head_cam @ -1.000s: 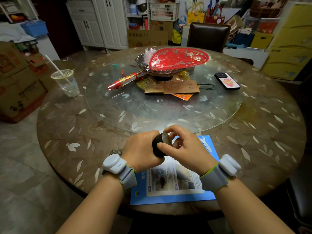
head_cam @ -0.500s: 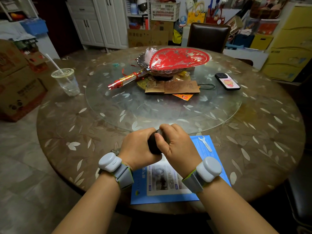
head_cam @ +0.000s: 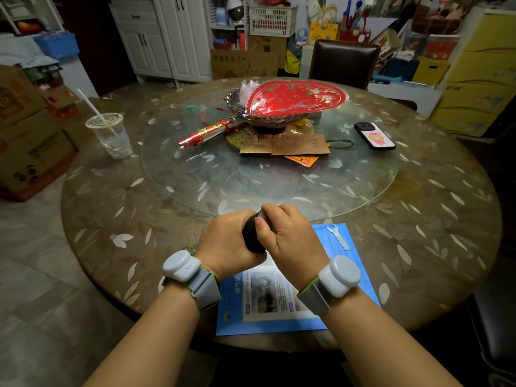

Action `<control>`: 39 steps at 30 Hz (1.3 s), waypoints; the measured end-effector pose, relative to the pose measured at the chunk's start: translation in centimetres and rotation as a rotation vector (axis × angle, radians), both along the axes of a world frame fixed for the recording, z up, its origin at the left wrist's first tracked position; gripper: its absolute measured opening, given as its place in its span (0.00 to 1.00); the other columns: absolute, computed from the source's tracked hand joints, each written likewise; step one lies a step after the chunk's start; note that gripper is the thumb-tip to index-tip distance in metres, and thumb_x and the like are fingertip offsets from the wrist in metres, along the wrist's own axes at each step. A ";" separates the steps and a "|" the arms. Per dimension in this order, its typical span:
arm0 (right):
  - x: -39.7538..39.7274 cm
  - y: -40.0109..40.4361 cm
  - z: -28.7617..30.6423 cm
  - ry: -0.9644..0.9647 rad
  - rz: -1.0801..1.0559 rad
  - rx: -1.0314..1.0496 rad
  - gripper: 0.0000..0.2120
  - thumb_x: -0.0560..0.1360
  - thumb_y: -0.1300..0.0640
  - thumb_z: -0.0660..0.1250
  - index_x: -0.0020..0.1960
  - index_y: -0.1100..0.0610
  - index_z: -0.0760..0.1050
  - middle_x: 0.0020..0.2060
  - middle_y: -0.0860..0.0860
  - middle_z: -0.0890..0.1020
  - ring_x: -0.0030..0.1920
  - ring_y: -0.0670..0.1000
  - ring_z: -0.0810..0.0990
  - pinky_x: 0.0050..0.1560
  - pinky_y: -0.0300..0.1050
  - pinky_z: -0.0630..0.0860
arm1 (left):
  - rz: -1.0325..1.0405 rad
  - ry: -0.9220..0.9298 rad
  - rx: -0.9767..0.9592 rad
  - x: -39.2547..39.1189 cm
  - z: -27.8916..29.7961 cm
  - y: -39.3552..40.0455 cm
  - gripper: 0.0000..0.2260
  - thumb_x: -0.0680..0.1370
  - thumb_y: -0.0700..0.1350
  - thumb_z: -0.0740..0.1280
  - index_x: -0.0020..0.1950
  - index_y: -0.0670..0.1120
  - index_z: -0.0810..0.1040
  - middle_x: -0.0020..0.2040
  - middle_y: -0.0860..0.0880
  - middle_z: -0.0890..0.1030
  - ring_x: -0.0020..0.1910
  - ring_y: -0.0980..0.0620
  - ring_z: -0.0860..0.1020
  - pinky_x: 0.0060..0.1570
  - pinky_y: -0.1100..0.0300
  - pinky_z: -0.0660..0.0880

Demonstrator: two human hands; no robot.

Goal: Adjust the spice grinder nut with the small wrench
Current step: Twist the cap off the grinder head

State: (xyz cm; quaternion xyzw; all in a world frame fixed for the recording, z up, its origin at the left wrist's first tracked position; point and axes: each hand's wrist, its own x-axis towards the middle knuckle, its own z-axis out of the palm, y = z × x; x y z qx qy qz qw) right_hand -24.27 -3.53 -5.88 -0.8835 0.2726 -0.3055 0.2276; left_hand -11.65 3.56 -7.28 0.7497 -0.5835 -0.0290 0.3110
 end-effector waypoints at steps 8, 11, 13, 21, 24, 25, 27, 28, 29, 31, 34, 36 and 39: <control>0.0 -0.1 0.0 0.000 0.000 0.003 0.29 0.74 0.39 0.48 0.52 0.61 0.76 0.39 0.53 0.71 0.40 0.52 0.69 0.40 0.37 0.60 | 0.007 0.020 0.005 0.0 0.0 -0.1 0.13 0.60 0.54 0.71 0.41 0.52 0.73 0.34 0.53 0.79 0.33 0.50 0.77 0.32 0.52 0.77; 0.2 0.0 0.0 0.015 0.004 0.007 0.29 0.74 0.39 0.47 0.51 0.60 0.75 0.40 0.53 0.71 0.41 0.55 0.72 0.41 0.40 0.62 | 0.007 0.016 0.002 -0.1 0.1 -0.1 0.13 0.60 0.53 0.71 0.40 0.52 0.73 0.34 0.53 0.79 0.32 0.50 0.76 0.32 0.53 0.77; 0.0 -0.1 0.2 -0.026 -0.003 0.027 0.28 0.74 0.41 0.48 0.51 0.62 0.76 0.40 0.56 0.75 0.42 0.57 0.74 0.41 0.42 0.64 | 0.006 0.028 0.002 0.1 0.1 -0.1 0.14 0.59 0.54 0.70 0.41 0.52 0.75 0.35 0.53 0.80 0.33 0.50 0.77 0.33 0.52 0.77; 1.2 0.1 0.6 -0.210 -0.024 -0.045 0.20 0.76 0.48 0.57 0.42 0.63 0.79 0.39 0.53 0.71 0.36 0.54 0.73 0.39 0.39 0.68 | -0.004 0.088 -0.039 0.0 0.4 0.3 0.16 0.59 0.52 0.74 0.44 0.55 0.74 0.37 0.53 0.81 0.35 0.51 0.79 0.34 0.53 0.78; 1.5 -0.5 0.7 -0.151 -0.080 -0.138 0.21 0.76 0.44 0.57 0.42 0.60 0.79 0.42 0.56 0.74 0.37 0.56 0.75 0.35 0.48 0.73 | 0.027 0.100 -0.027 0.2 0.5 0.1 0.16 0.59 0.52 0.72 0.43 0.54 0.74 0.36 0.53 0.81 0.35 0.49 0.79 0.34 0.52 0.78; 1.5 -0.7 0.9 -0.135 -0.079 -0.148 0.22 0.76 0.43 0.57 0.43 0.59 0.79 0.42 0.56 0.75 0.38 0.56 0.75 0.36 0.49 0.74 | 0.039 0.107 -0.014 0.3 0.6 0.1 0.15 0.58 0.53 0.72 0.43 0.54 0.74 0.36 0.53 0.81 0.35 0.49 0.79 0.35 0.52 0.78; 1.4 -0.9 1.5 -0.106 -0.032 -0.063 0.24 0.75 0.39 0.55 0.44 0.57 0.80 0.41 0.54 0.76 0.40 0.56 0.76 0.39 0.51 0.74 | 0.038 0.114 -0.002 0.4 0.7 0.0 0.17 0.58 0.53 0.71 0.44 0.55 0.73 0.37 0.53 0.81 0.36 0.49 0.79 0.35 0.51 0.79; 1.2 -0.9 1.7 -0.094 -0.007 0.017 0.26 0.74 0.36 0.54 0.45 0.55 0.80 0.41 0.53 0.76 0.41 0.54 0.76 0.41 0.50 0.74 | 0.023 0.121 -0.007 0.5 0.7 0.1 0.19 0.58 0.53 0.71 0.46 0.56 0.72 0.37 0.53 0.81 0.36 0.49 0.80 0.36 0.51 0.79; 0.9 -0.8 2.0 -0.089 0.014 0.097 0.27 0.72 0.34 0.53 0.46 0.54 0.80 0.41 0.52 0.76 0.40 0.51 0.75 0.42 0.48 0.73 | 0.008 0.131 -0.013 0.5 0.7 0.1 0.20 0.58 0.52 0.71 0.48 0.57 0.72 0.38 0.54 0.81 0.36 0.50 0.80 0.36 0.51 0.79; 0.2 -0.9 2.6 -0.087 0.047 0.201 0.26 0.69 0.33 0.55 0.48 0.51 0.81 0.41 0.50 0.77 0.37 0.45 0.73 0.43 0.43 0.72 | -0.002 0.138 -0.018 0.7 0.5 0.1 0.20 0.58 0.53 0.70 0.48 0.57 0.73 0.38 0.55 0.81 0.36 0.52 0.80 0.36 0.52 0.79; -0.7 -1.4 3.5 0.000 0.097 0.251 0.21 0.66 0.38 0.64 0.53 0.48 0.79 0.45 0.47 0.78 0.37 0.47 0.77 0.45 0.40 0.74 | -0.015 0.165 -0.014 1.1 0.4 -0.2 0.20 0.57 0.55 0.69 0.48 0.54 0.77 0.38 0.53 0.82 0.37 0.51 0.80 0.36 0.50 0.79; -0.8 -2.0 4.0 0.060 0.128 0.275 0.17 0.67 0.46 0.71 0.55 0.47 0.79 0.47 0.45 0.79 0.38 0.48 0.78 0.45 0.38 0.74 | -0.022 0.177 -0.020 1.4 0.4 -0.5 0.20 0.57 0.55 0.68 0.47 0.53 0.78 0.38 0.52 0.82 0.37 0.49 0.80 0.36 0.49 0.78; -0.8 -2.4 4.0 0.025 0.150 0.345 0.15 0.66 0.51 0.72 0.53 0.47 0.79 0.45 0.44 0.80 0.37 0.48 0.79 0.41 0.38 0.74 | -0.038 0.170 -0.019 1.5 0.6 -0.4 0.19 0.57 0.54 0.69 0.46 0.53 0.78 0.38 0.53 0.81 0.36 0.50 0.80 0.35 0.50 0.78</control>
